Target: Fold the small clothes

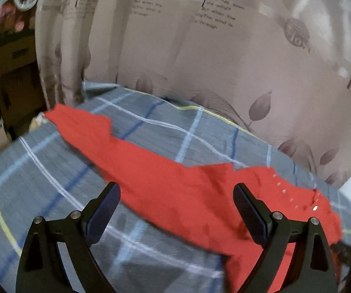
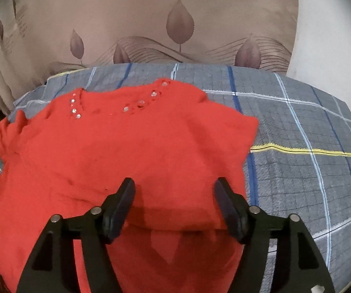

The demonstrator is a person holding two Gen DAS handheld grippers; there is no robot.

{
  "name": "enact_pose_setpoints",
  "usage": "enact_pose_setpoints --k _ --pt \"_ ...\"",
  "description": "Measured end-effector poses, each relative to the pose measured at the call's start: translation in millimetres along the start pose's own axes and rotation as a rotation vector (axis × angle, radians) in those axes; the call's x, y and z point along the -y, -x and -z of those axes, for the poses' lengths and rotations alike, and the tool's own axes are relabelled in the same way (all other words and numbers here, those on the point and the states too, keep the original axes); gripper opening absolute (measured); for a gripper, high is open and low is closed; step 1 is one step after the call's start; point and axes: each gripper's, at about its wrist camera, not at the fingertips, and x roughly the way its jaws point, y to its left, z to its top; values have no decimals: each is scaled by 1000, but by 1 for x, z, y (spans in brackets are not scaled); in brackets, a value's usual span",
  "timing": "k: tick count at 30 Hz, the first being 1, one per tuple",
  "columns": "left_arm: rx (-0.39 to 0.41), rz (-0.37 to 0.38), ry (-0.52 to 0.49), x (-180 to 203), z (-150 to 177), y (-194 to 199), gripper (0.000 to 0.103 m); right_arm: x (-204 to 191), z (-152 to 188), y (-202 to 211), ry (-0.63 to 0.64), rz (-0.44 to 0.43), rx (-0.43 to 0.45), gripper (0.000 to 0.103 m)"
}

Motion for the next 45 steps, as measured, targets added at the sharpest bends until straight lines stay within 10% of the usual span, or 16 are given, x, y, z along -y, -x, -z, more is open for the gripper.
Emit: enact_pose_setpoints --k 4,12,25,27,28,31,36,45 --pt "-50 -78 -52 -33 -4 -2 93 -9 0 -2 44 30 -10 73" --pt "-121 -23 245 -176 -42 -23 92 -13 -1 -3 65 45 -18 79" --pt "-301 269 493 -224 -87 -103 87 -14 -1 -9 75 105 -28 99" --pt "-290 248 534 -226 -89 -109 58 -12 -1 -10 68 105 -30 99" --pt "-310 235 538 -227 -88 -114 10 -12 0 -10 66 106 -30 99" --pt "-288 190 549 -227 -80 -117 4 -12 1 -11 67 109 -27 99" --pt "-117 311 464 -174 -102 -65 4 -8 2 -11 45 84 -29 99" --pt "-87 697 26 78 -134 44 4 6 2 -6 -30 11 -7 100"
